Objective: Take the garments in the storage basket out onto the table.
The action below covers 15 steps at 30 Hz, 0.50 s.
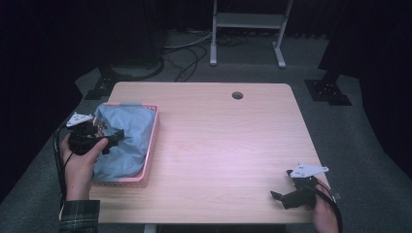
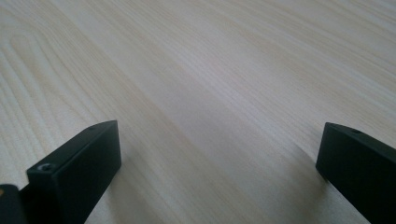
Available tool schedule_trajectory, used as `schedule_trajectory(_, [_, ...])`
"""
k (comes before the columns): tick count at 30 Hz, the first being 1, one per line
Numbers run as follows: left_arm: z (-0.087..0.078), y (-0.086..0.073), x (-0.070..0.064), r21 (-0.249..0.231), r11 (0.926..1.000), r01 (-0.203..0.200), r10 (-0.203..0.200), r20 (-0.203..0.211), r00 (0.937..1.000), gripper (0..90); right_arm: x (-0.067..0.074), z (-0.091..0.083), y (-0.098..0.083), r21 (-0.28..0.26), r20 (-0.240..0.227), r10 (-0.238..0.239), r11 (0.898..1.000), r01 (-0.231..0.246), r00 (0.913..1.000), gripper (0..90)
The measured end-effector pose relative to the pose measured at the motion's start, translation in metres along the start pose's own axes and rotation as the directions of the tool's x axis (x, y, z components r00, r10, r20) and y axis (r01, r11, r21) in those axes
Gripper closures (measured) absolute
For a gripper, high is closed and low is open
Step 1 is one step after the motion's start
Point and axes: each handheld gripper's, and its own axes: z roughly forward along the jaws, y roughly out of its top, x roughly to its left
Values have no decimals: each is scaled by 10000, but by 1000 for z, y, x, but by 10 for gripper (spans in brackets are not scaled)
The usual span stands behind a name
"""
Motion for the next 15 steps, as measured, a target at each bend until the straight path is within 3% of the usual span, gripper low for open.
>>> schedule_trajectory(15, [17,-3,3,412,9991,-25,29,-89,10000,0,0,1,1,-20,51,58,10000,-58,10000,0])
